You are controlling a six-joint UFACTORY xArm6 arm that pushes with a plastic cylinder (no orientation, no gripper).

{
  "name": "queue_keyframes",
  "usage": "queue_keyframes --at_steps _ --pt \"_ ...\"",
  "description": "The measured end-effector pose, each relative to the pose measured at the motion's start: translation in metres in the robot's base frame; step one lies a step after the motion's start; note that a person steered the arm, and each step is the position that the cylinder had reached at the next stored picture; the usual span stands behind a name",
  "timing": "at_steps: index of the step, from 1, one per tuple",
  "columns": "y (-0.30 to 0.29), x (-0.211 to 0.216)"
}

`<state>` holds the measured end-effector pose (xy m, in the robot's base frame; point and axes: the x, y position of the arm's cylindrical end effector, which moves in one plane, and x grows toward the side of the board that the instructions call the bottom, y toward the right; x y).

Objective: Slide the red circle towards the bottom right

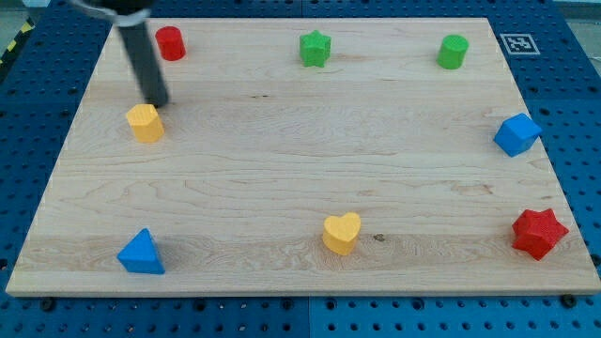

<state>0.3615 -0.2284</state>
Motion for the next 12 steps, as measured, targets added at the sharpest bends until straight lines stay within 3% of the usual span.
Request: queue_keyframes --at_steps 1,2,3,4,5,6,8,10,12 --pt "-0.054 -0.058" --pt "-0.054 -0.123" --pt "-0.029 -0.141" --pt "0.029 -0.106" --pt "0.085 -0.034" --pt "0.104 -0.015" --pt "0.113 -0.062" --pt "0.22 0.034" --pt "0.171 0.001"
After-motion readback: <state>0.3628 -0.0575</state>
